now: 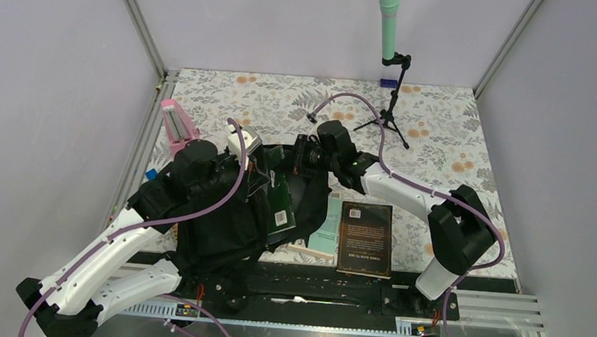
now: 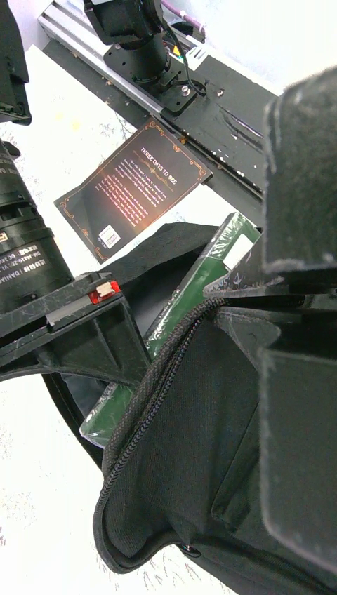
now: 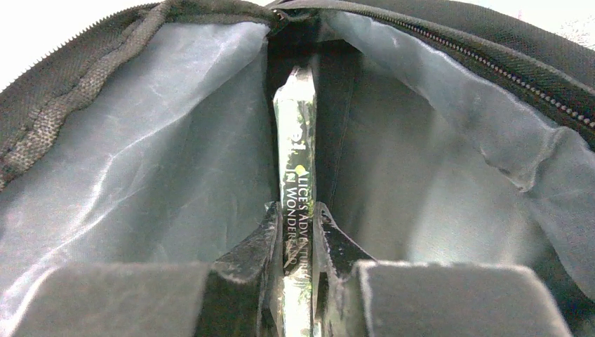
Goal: Pack the student bag
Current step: Place the book in the student bag.
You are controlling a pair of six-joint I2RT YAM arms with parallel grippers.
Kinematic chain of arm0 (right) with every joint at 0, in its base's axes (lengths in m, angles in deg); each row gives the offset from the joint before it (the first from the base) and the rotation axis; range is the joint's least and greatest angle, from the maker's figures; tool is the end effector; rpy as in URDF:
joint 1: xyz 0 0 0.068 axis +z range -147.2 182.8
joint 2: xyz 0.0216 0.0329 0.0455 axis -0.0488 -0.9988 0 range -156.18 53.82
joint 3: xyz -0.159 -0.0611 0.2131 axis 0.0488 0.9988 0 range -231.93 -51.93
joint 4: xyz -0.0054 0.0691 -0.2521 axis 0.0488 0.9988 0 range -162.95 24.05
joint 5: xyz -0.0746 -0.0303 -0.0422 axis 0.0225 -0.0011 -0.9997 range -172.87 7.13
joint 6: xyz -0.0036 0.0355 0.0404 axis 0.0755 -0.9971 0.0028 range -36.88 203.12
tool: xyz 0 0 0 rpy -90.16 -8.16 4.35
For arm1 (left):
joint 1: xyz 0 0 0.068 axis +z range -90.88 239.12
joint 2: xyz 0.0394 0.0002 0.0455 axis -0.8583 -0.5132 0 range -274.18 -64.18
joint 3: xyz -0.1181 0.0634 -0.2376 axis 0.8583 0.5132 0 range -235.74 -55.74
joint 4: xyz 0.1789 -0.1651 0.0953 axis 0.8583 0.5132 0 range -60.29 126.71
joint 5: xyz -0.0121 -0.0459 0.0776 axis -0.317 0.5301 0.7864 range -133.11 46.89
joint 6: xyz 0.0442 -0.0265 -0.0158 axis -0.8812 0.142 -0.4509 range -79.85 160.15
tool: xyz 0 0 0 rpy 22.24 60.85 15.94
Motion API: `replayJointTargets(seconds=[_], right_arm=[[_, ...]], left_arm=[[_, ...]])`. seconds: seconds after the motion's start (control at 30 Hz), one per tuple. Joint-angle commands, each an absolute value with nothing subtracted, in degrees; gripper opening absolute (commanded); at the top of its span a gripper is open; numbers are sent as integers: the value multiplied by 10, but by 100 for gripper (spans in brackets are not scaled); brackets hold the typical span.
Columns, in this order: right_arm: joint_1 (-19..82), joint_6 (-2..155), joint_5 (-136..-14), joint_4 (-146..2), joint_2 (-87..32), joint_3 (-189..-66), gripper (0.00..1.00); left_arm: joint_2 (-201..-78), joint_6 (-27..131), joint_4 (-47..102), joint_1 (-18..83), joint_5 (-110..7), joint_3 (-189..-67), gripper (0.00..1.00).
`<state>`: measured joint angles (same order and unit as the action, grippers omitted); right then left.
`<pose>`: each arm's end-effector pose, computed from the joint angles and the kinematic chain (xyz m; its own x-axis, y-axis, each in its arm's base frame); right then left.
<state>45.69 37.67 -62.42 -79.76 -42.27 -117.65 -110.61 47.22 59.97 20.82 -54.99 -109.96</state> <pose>0.2759 0.2732 0.2610 -0.8272 0.1429 -0.5434 -0.4032 0.5226 0.7512 0.1315 -0.1132 0.3559 -0.3908 0.1552 -0.9073 0.7131 0.6743 -0.1918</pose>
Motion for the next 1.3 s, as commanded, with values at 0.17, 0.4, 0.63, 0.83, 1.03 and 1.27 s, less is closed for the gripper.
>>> replayJointTargets(seconds=[0.17,0.4,0.63,0.83,1.03,1.27], right_arm=[[492,378,-708,-848,-441,-1207,0],[558,444,-848,-766,-446,-1227,0],[580,449,-904,-749,-464,-1232,6],[585,483,-951,-734,-430,-1226,40],[585,536,-943,-691,-357,-1222,61],[583,568,-934,-640,-281,-1205,79]], left_arm=[[-1089,471,524,214,-577,-1106,0],[-1089,471,524,217,-573,-1105,0],[-1093,473,523,219,-575,-1105,0],[-1090,473,523,220,-561,-1102,0],[-1095,478,532,220,-524,-1106,0],[-1104,482,548,222,-474,-1113,0]])
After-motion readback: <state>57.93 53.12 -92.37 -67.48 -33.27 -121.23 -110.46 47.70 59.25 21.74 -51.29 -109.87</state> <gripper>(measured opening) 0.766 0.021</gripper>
